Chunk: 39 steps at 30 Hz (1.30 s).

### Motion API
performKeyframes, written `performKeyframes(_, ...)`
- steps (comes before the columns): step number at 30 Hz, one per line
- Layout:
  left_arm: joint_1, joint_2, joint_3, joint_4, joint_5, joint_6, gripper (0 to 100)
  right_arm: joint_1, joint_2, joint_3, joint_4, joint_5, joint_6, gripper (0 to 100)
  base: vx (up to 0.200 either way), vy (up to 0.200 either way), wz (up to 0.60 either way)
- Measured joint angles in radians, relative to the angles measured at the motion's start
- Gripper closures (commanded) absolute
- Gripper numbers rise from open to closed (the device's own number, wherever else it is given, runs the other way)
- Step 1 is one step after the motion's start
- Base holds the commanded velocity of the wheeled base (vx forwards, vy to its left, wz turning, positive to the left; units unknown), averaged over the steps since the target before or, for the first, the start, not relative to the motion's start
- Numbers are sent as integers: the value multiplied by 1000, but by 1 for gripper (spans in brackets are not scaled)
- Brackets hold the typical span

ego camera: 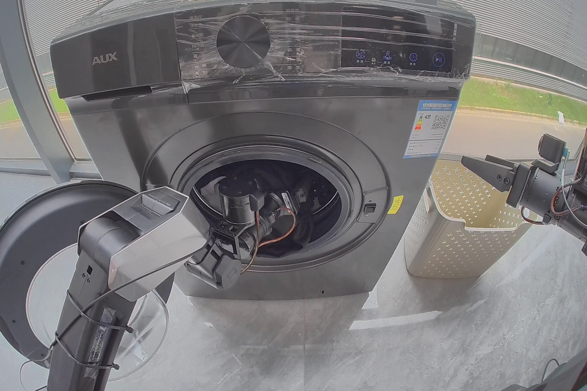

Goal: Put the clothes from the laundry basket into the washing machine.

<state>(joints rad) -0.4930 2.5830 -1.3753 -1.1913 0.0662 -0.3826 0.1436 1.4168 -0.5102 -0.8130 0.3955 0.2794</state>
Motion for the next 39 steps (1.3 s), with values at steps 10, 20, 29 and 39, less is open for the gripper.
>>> performKeyframes(10,-47,-12,43,-69,24,-24,0,-2,0,-2,0,0,0,0,0,0,0)
performKeyframes(20,-60,-29,135,-60,44,-38,0,-4,-3,-3,0,0,0,0,0,0,0)
performKeyframes(29,-32,-32,18,-58,29,-29,0,-3,-4,-4,0,0,0,0,0,0,0)
performKeyframes(39,23,23,23,23,23,15,0,-1,-4,-3,0,0,0,0,0,0,0)
